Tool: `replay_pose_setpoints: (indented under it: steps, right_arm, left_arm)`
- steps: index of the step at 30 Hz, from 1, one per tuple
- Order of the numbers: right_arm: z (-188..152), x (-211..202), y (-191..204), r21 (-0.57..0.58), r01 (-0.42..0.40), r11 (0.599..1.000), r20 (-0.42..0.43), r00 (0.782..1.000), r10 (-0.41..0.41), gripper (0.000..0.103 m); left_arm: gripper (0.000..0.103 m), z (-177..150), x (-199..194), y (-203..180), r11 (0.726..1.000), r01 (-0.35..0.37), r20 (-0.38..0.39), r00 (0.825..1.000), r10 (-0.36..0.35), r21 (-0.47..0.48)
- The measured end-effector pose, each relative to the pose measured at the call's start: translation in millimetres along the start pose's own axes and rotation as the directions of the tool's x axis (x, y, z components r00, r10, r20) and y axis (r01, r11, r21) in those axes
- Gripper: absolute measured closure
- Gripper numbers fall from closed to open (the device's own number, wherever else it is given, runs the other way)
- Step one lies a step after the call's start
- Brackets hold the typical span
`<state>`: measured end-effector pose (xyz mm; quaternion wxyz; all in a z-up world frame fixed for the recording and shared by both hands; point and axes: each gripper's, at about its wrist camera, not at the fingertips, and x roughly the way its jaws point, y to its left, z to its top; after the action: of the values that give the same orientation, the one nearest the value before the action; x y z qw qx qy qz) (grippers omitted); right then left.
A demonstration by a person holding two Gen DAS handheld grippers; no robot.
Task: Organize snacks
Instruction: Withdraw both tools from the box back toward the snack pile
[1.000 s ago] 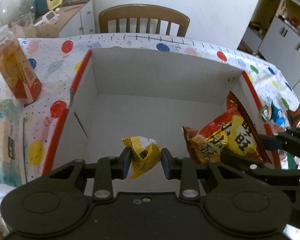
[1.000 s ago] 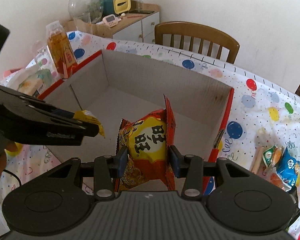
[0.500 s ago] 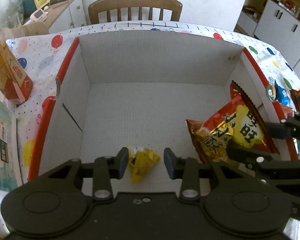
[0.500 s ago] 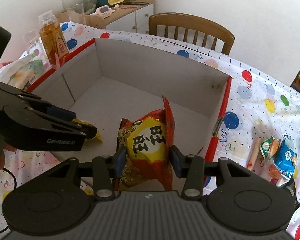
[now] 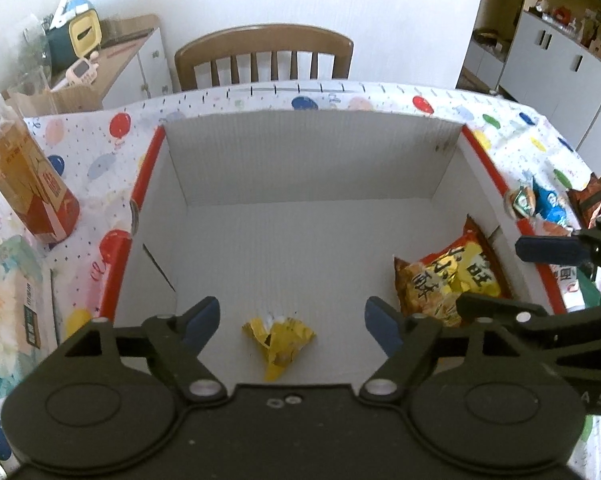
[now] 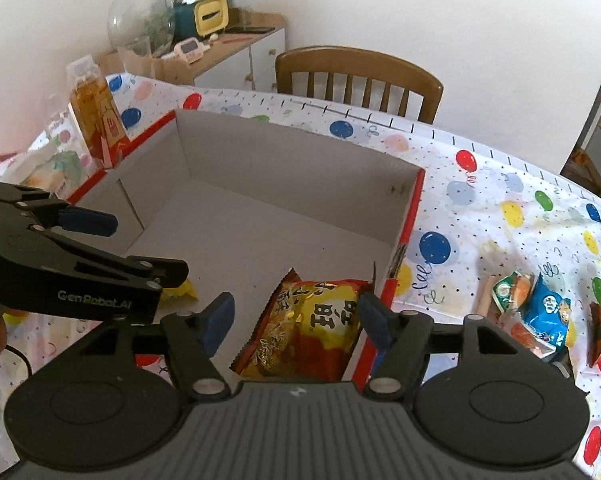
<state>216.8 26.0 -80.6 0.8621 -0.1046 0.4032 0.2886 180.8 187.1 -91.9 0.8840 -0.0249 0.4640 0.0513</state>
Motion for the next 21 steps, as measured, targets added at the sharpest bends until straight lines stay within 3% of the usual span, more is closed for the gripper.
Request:
replay_pose_setpoints:
  steps: [7,21]
  right_arm:
    - [-2,-31,-8,0.051,0.008,0.999,0.051,0.999,-0.010,0.026]
    - [-17,-97,-41,0.151,0.033,0.988,0.150,0.987,-0.056,0.021]
  left_arm:
    - [0.019,1,-23,-7,0.999,0.030,0.058,0.998,-0.030,0.012]
    - [0.010,5,-68,-36,0.994,0.097,0.161,0.981,-0.105,0.060]
